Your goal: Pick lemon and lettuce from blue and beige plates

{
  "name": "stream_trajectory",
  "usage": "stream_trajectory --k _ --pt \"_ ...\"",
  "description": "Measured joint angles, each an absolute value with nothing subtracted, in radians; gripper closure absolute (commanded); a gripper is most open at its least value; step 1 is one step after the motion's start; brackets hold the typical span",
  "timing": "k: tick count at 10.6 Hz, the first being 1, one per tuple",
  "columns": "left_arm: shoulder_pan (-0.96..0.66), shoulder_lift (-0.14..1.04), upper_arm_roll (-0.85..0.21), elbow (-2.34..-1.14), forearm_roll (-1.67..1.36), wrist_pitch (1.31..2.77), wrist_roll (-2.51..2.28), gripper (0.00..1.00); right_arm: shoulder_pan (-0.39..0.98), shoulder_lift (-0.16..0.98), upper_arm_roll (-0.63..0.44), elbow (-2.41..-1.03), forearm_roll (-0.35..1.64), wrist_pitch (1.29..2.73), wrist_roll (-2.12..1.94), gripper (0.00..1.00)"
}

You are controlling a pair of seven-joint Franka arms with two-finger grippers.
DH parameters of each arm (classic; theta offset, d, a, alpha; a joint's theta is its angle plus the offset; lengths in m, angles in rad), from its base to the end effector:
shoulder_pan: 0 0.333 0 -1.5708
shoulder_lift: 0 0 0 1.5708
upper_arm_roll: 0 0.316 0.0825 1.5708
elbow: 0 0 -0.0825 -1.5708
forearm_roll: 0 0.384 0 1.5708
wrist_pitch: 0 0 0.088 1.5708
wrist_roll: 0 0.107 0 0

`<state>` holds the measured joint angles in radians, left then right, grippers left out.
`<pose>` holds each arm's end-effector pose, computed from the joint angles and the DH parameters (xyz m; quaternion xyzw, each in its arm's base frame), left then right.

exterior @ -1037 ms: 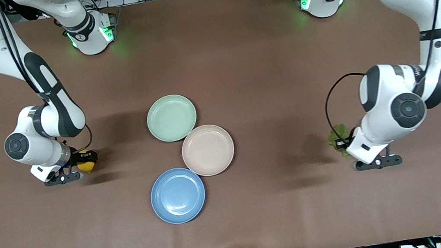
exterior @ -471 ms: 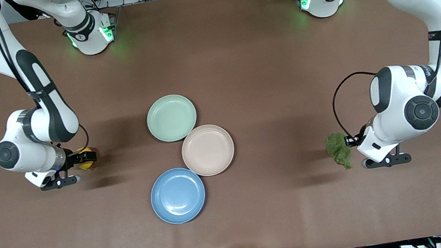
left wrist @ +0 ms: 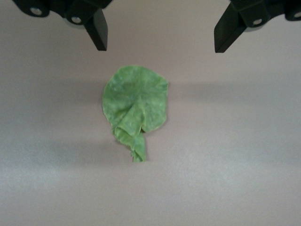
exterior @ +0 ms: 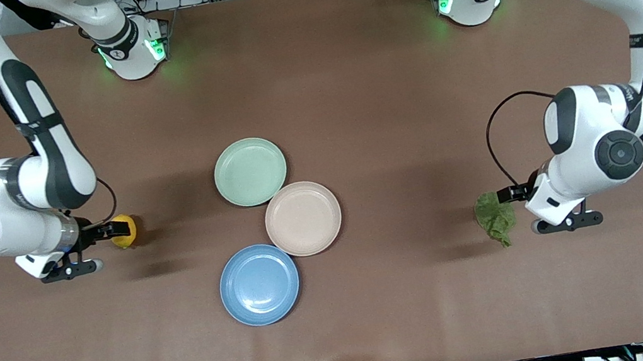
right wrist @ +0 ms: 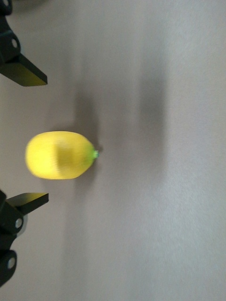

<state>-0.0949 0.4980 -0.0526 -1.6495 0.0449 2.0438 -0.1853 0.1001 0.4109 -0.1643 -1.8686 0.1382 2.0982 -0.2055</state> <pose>0.6605 -0.0918 0.3158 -0.9986 -0.0102 0.0496 0.0152 0.6143 -0.0277 0.2844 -0.9954 -0.0343 0.0827 0.0347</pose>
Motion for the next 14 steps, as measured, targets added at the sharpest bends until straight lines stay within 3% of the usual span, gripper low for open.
stream_trajectory --k 6,12,14 --pt "-0.073 0.219 -0.054 -1.923 0.032 2.123 -0.190 0.00 0.041 0.279 -0.163 -1.836 0.131 1.950 -0.201 0.00" --pt "-0.067 0.052 -0.058 -1.949 0.032 2.116 -0.188 0.00 -0.013 0.217 -0.130 -1.667 0.094 1.710 -0.200 0.00" --pt "-0.067 0.011 -0.063 -1.924 0.032 2.052 -0.187 0.00 -0.021 0.201 -0.104 -1.626 0.071 1.664 -0.153 0.00"
